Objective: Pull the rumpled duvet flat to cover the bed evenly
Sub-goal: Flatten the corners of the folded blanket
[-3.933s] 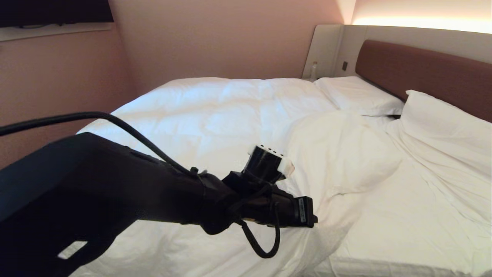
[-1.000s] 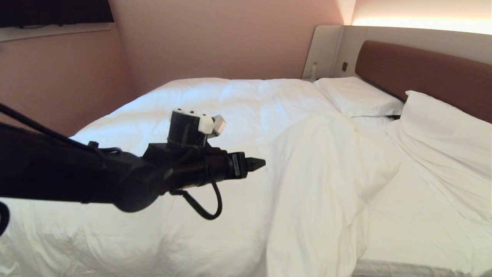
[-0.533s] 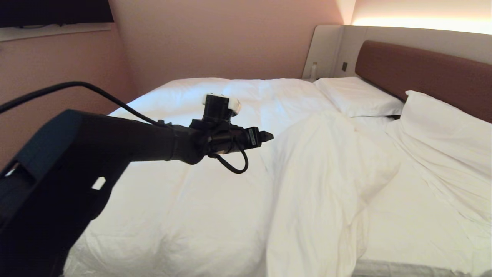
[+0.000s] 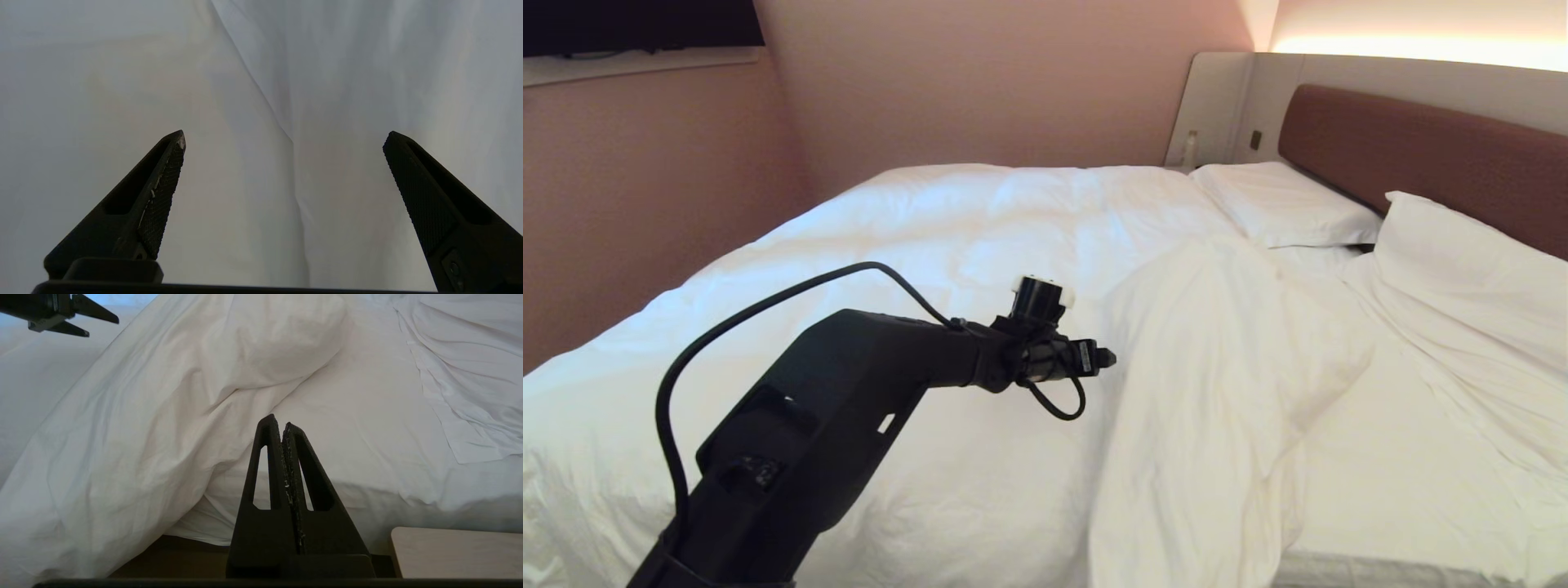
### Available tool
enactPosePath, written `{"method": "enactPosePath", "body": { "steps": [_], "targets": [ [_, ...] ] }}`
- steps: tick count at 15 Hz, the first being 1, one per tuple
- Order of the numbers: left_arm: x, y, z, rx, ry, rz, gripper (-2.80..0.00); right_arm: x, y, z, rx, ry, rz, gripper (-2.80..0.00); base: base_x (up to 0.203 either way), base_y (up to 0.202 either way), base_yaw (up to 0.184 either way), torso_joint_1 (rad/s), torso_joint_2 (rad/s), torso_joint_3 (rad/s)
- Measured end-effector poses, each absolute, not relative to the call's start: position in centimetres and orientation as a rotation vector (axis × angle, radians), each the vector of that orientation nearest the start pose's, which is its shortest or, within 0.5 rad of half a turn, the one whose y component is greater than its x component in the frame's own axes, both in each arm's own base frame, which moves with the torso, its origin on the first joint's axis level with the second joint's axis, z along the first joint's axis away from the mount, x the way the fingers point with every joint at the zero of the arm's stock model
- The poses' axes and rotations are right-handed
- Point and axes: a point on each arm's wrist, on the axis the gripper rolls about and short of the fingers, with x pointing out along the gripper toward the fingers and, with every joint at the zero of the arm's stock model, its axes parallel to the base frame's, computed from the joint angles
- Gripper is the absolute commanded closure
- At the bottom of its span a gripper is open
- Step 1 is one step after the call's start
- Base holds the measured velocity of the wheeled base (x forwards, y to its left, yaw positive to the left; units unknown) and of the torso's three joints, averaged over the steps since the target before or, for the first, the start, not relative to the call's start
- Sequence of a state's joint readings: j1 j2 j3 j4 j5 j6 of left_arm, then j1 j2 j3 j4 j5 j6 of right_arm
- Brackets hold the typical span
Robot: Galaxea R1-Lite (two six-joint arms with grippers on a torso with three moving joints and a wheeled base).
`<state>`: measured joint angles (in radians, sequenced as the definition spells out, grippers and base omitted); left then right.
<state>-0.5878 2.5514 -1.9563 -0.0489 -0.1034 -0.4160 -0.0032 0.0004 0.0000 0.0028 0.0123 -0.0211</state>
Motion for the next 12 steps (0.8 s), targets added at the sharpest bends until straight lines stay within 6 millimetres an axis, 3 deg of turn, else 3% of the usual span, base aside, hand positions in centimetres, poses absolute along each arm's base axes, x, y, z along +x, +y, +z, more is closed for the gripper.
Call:
{"method": "enactPosePath", "body": {
  "steps": [7, 12],
  "targets": [
    [40.8, -33.5, 6.8, -0.263, 0.686, -0.643, -2.80, -2.3, 0.0, 7.5, -0.021, 0.002, 0.009, 0.00, 0.000, 0.000, 0.000, 0.000, 0.00, 0.000],
    [38.1, -36.6, 7.1, -0.330, 0.709, -0.701, -2.80, -2.3, 0.0, 7.5, -0.021, 0.002, 0.009, 0.00, 0.000, 0.000, 0.000, 0.000, 0.00, 0.000]
  ]
}}
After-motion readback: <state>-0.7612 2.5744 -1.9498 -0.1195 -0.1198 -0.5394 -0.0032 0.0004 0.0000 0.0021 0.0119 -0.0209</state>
